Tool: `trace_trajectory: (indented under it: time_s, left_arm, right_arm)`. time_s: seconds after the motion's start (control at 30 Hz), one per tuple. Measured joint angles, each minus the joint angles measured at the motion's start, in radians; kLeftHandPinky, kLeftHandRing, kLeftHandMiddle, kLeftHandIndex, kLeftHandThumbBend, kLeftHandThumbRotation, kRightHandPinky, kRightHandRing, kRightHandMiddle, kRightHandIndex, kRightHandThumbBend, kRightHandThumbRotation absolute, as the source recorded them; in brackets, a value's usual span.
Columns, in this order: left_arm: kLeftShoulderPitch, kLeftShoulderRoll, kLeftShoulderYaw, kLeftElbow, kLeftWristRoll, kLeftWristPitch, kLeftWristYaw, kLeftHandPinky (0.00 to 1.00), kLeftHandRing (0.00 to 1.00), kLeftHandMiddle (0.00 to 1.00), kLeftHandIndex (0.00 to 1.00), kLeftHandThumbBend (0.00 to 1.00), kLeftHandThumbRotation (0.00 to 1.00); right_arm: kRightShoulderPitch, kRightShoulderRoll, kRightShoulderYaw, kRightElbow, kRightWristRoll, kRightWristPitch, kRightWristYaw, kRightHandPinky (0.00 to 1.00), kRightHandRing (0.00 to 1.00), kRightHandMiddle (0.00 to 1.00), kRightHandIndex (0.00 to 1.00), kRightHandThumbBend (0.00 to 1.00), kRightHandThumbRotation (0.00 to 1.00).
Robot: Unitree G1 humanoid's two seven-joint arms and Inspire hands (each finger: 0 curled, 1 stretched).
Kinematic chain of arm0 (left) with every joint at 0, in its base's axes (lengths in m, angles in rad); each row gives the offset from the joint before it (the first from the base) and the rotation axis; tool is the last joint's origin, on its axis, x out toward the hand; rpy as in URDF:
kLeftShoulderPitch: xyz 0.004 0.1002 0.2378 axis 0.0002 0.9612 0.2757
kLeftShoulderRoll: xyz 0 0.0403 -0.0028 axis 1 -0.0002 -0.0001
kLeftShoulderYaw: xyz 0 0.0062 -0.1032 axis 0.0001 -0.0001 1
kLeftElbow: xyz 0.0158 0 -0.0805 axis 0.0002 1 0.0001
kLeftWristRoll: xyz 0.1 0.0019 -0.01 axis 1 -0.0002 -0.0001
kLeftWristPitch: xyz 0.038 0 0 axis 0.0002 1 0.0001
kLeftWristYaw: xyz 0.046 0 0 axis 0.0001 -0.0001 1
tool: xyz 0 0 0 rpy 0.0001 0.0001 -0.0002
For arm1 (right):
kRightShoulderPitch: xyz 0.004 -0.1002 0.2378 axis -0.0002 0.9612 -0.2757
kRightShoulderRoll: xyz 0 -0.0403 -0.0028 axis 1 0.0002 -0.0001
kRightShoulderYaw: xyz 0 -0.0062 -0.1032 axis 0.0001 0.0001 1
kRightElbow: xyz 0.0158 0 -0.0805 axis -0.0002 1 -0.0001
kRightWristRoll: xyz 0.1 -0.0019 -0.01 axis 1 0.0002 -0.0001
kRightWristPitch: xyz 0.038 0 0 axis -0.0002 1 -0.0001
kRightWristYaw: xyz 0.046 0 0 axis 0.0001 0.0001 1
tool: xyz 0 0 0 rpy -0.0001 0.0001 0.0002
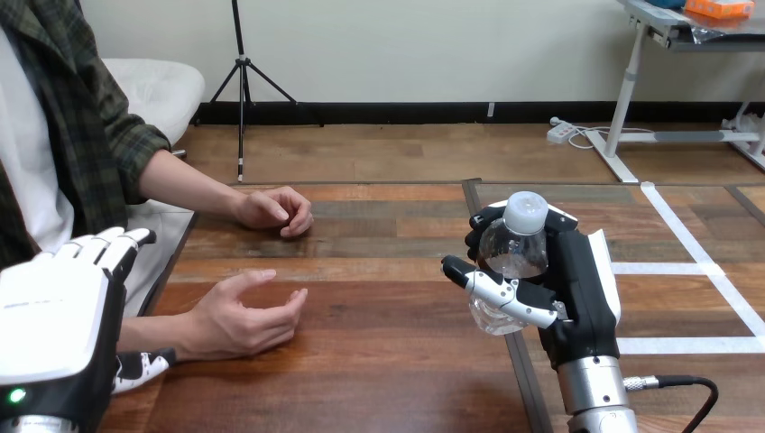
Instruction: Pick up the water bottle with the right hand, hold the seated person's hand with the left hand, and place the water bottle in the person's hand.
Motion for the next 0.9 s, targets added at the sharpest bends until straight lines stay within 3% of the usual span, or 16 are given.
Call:
trace_trajectory:
  time_s: [0.5,0.9]
  left_arm:
    - [-0.05,0.028,-0.069,0.003,0.037,0.126,-0.154,0.77,0.82,0.84,0.81,0.92,0.07]
    - [-0.091,0.034,-0.135,0.042,0.032,0.164,-0.246,0.79,0.82,0.84,0.82,0.89,0.04]
  right_arm:
    - [0.0,0.001,0.001,-0.001,-0.002,0.015,0.01,0.39,0.43,0.47,0.48,0.71,0.0]
    - [0.0,0.0,0.0,-0.001,-0.002,0.017,0.02,0.38,0.42,0.47,0.49,0.72,0.0]
